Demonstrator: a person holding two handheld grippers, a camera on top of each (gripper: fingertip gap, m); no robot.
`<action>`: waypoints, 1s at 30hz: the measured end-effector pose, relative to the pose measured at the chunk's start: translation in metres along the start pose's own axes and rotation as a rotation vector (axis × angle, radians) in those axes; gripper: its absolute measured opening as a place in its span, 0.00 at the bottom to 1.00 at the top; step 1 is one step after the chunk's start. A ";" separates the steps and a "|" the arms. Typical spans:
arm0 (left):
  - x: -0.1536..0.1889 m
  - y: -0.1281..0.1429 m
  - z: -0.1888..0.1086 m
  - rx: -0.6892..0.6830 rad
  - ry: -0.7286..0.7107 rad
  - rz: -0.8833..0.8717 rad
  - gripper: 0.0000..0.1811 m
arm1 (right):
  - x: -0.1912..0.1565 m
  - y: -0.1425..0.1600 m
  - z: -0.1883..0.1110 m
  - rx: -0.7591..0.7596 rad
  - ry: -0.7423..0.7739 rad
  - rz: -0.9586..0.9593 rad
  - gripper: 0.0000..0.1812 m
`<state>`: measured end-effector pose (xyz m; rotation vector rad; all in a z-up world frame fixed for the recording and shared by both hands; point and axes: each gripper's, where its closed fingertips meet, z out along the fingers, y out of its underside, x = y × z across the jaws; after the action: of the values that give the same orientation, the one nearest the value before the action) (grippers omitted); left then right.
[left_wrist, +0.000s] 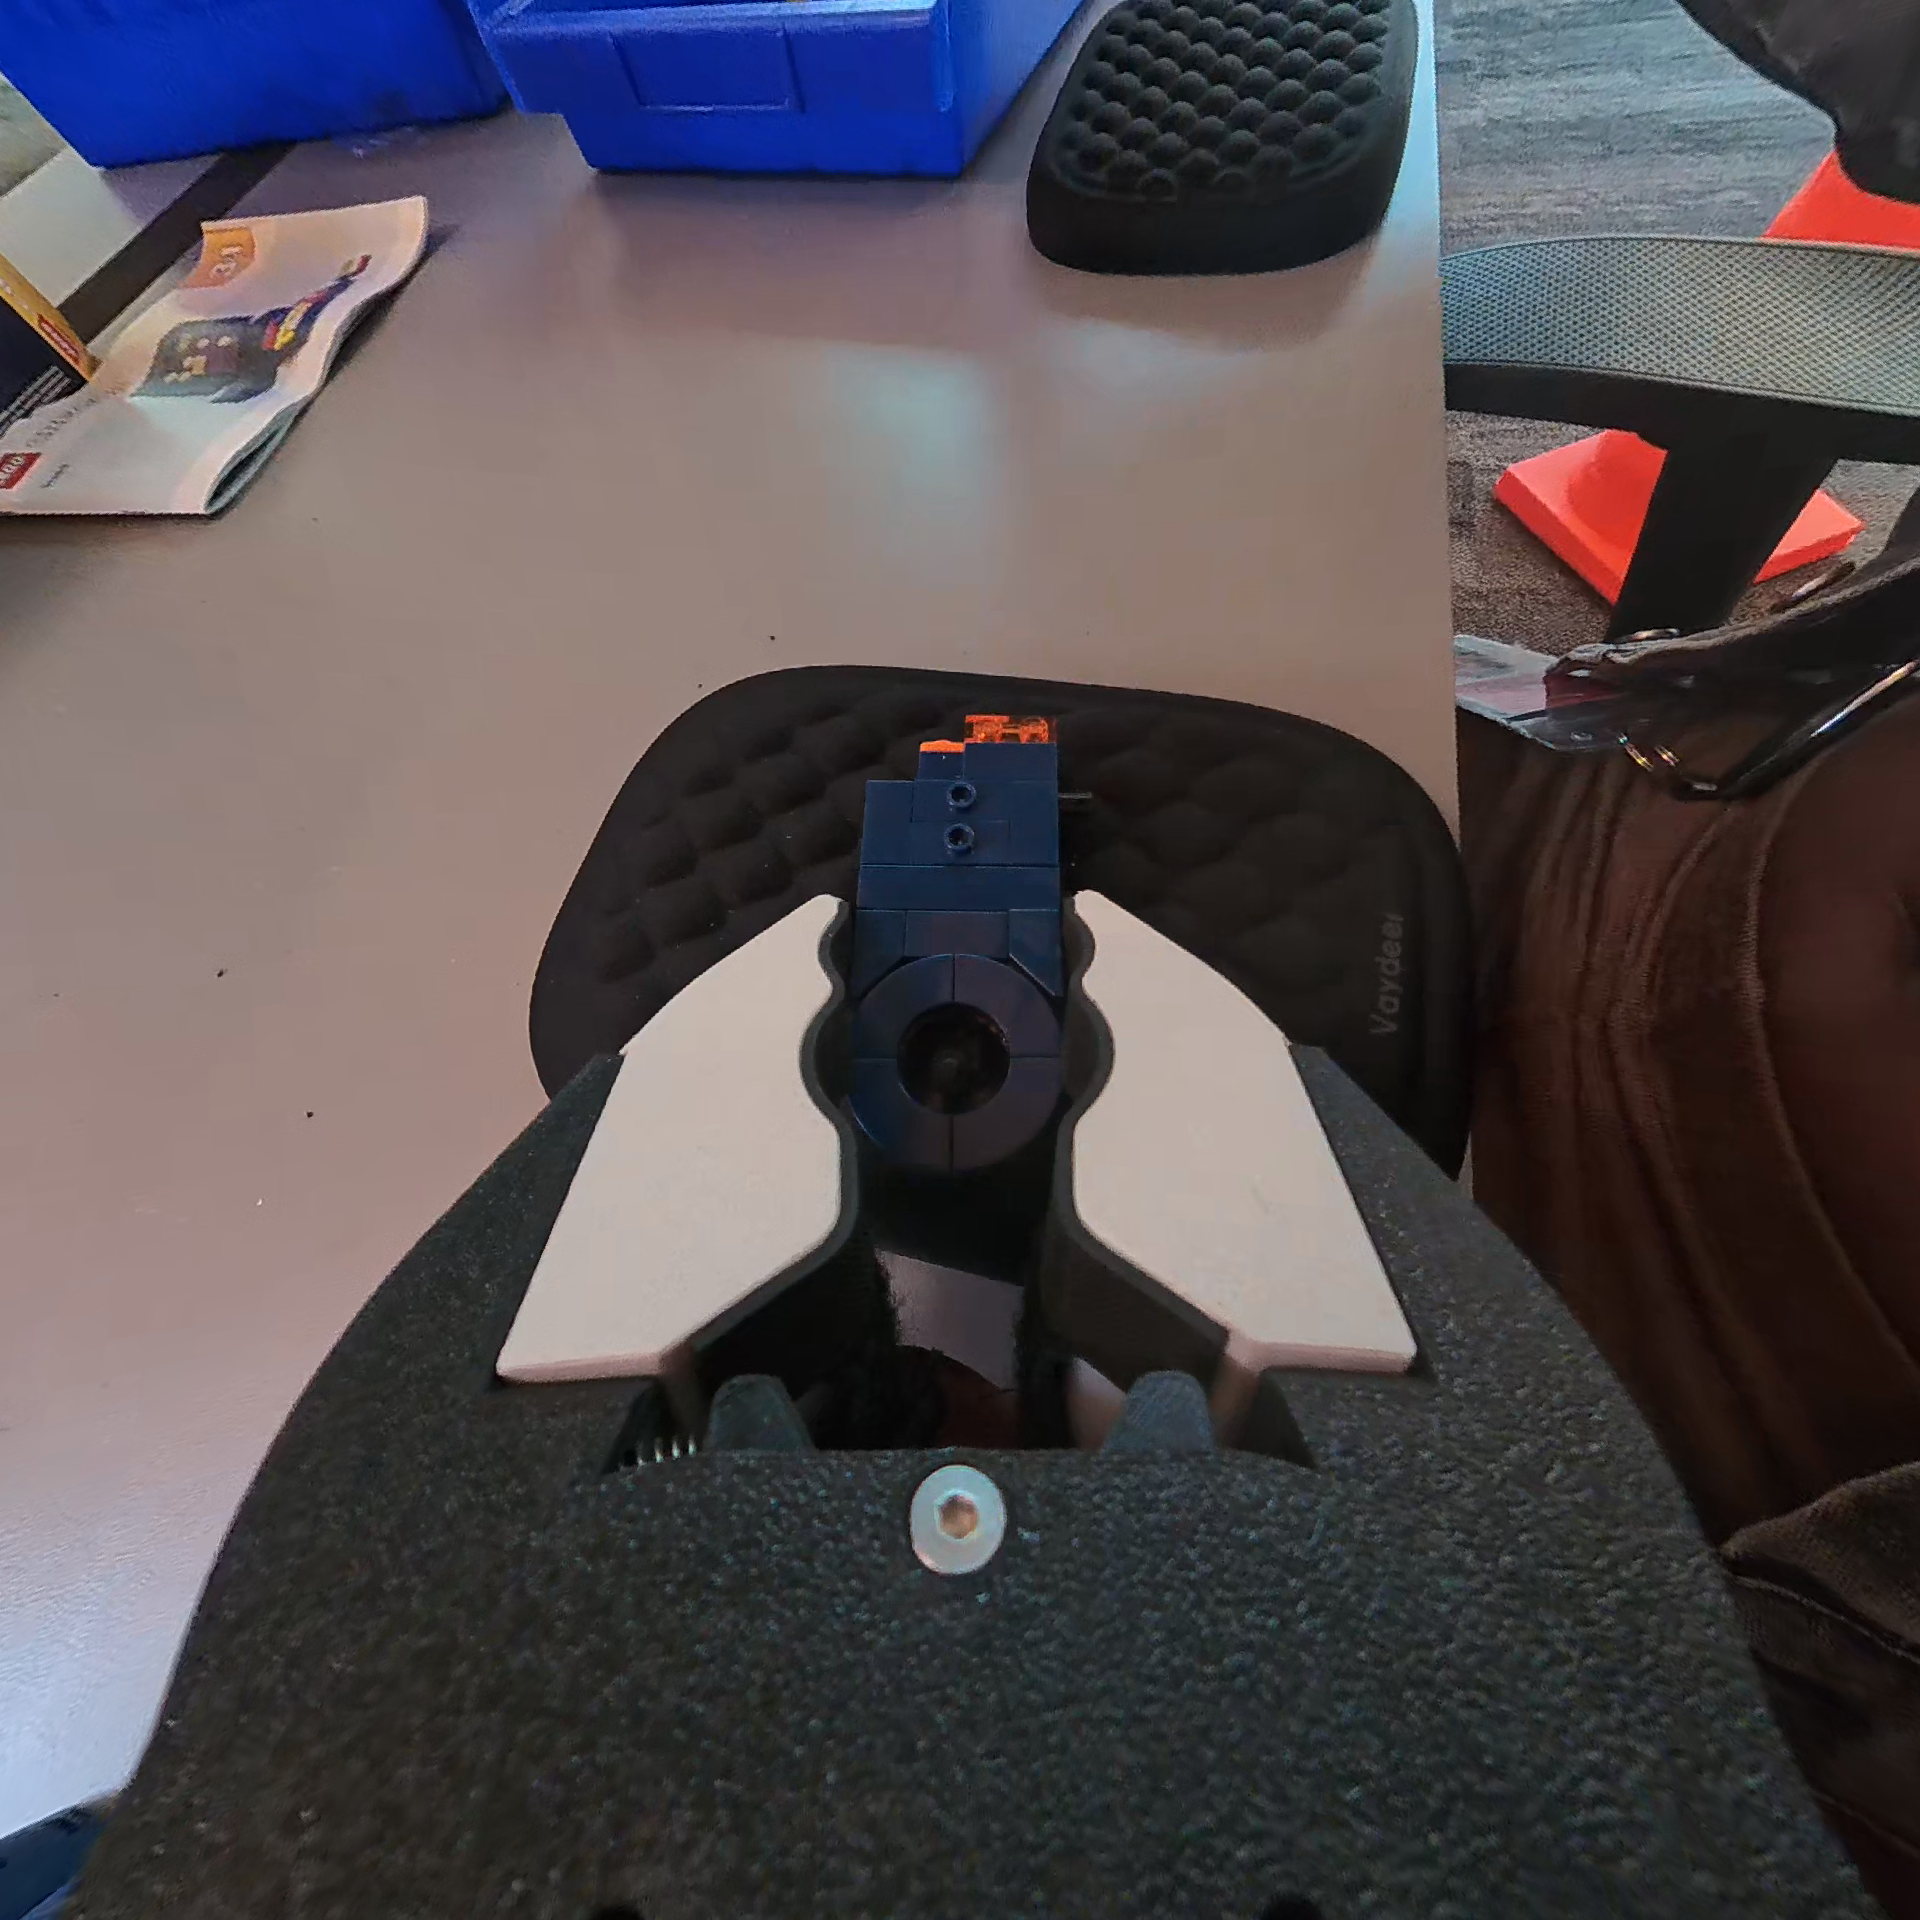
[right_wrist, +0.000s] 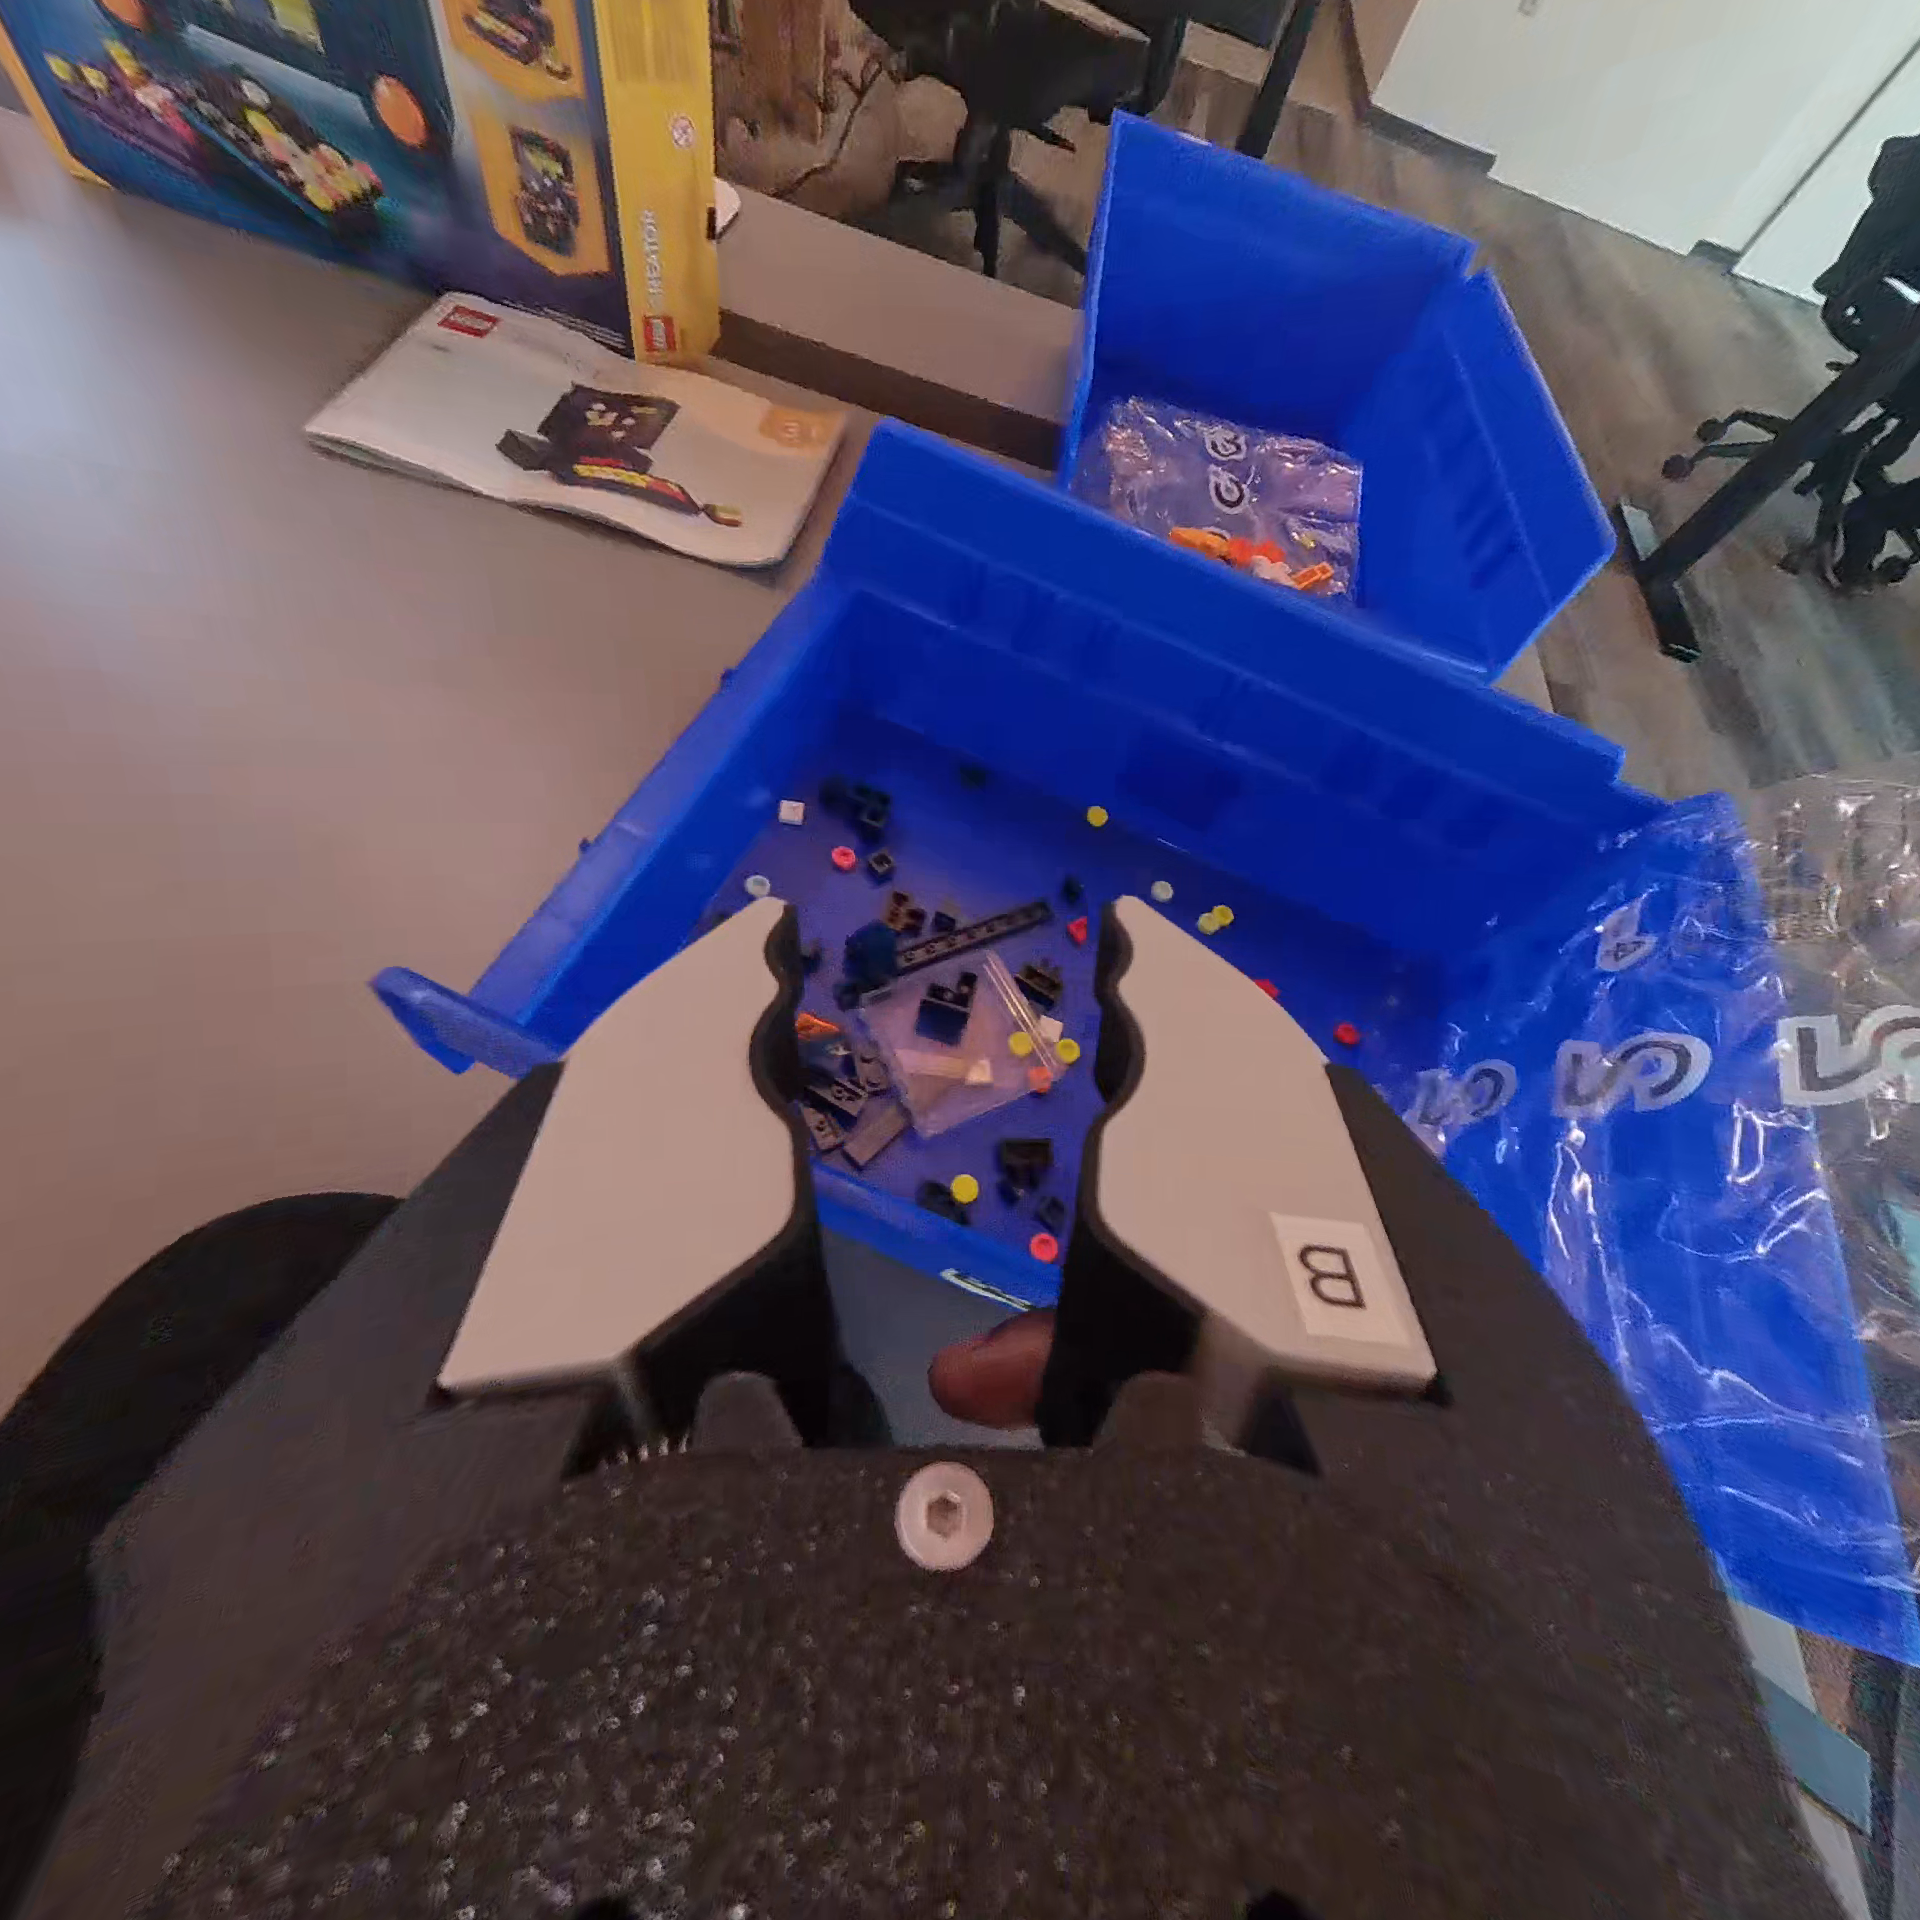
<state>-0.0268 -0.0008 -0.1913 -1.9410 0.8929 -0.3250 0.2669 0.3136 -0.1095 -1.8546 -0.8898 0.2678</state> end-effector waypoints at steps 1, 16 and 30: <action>0.000 0.000 0.000 0.001 0.000 -0.002 0.20 | 0.001 0.000 0.000 0.013 0.002 -0.004 0.32; 0.001 -0.001 0.000 0.011 0.000 0.029 0.20 | -0.357 -0.035 -0.068 0.456 -1.140 -0.366 0.19; 0.003 0.000 0.000 0.010 0.014 0.061 0.20 | -0.431 -0.006 -0.036 0.313 -1.191 -0.638 0.09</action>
<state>-0.0246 -0.0022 -0.1914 -1.9002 0.9557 -0.3073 -0.0185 -0.0042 -0.1764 -0.9113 -2.0211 1.0752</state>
